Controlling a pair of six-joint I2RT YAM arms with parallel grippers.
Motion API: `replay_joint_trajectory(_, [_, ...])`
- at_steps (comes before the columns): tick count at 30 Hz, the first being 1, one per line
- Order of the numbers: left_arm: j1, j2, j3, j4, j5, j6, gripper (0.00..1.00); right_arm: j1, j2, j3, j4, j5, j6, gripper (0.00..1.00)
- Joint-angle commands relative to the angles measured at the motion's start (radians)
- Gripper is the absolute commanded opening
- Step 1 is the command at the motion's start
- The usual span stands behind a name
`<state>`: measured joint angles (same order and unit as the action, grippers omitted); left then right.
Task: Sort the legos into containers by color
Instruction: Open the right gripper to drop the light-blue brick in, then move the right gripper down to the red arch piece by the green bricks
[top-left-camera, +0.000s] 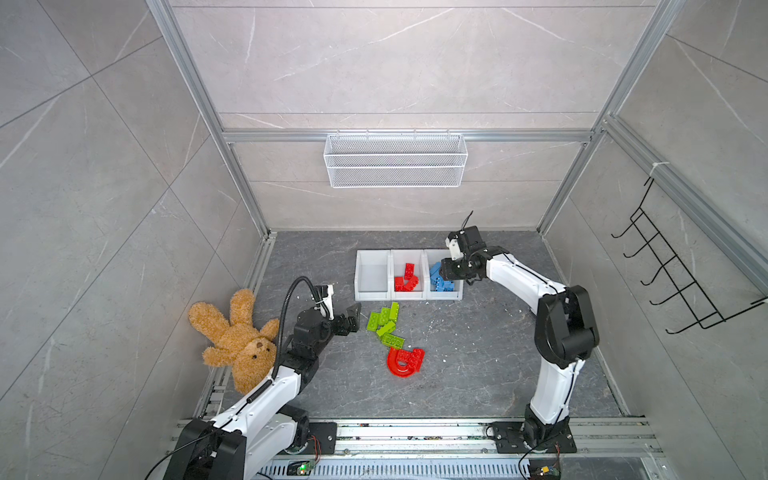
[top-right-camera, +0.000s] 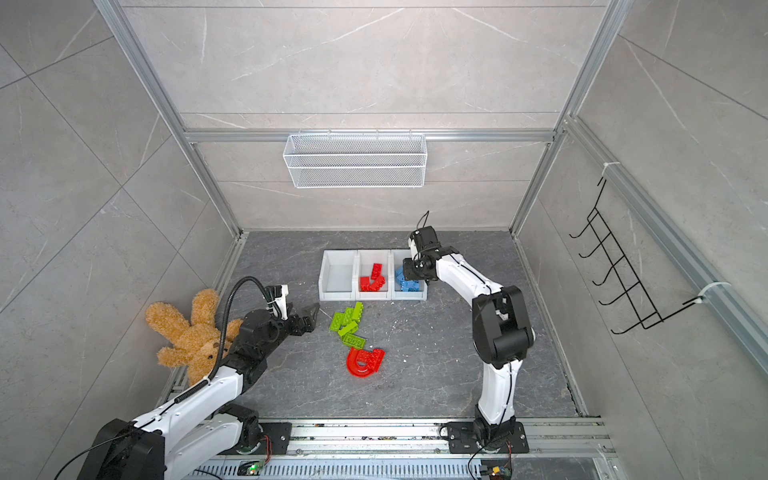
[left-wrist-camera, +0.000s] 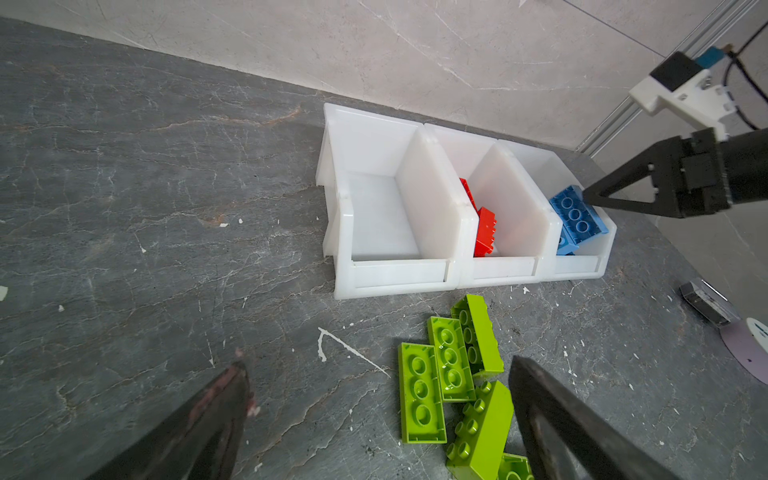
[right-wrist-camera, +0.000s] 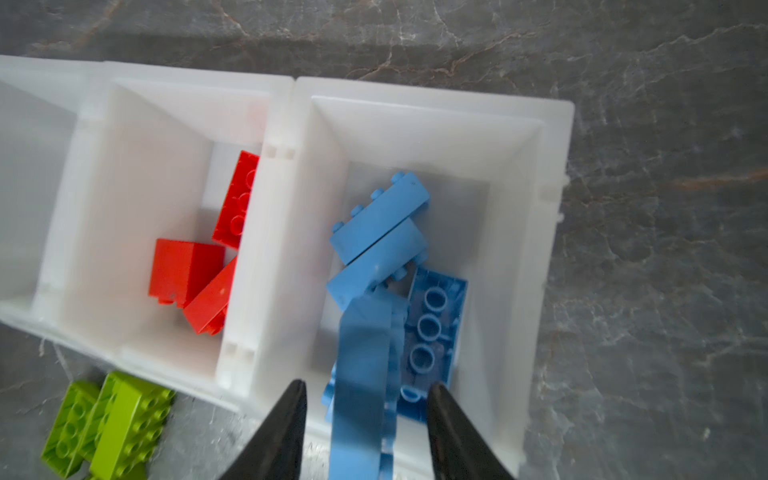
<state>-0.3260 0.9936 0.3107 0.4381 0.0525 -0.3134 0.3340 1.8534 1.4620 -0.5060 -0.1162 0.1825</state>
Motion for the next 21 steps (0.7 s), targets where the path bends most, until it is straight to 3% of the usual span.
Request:
replay_joint_trajectory(1, [-0.002, -0.009, 0.005, 0.028, -0.013, 0.017, 0.99, 0.021, -0.191, -0.088, 0.014, -0.08, -0.013, 0.52])
replay_joint_trajectory(7, [-0.002, 0.01, 0.006, 0.036, -0.011, 0.015, 0.99, 0.115, -0.4, -0.301, 0.039, -0.103, 0.005, 0.55])
replay_joint_trajectory(12, [-0.002, 0.0, 0.002, 0.04, -0.012, 0.011, 0.99, 0.32, -0.478, -0.417, 0.048, -0.081, 0.008, 0.56])
replay_joint_trajectory(16, [-0.002, -0.017, -0.004, 0.035, -0.029, 0.012, 0.99, 0.429, -0.427, -0.443, 0.038, -0.11, -0.049, 0.59])
replay_joint_trajectory(21, [-0.002, -0.057, -0.019, 0.027, -0.061, 0.01, 0.99, 0.538, -0.263, -0.347, -0.039, -0.129, -0.162, 0.63])
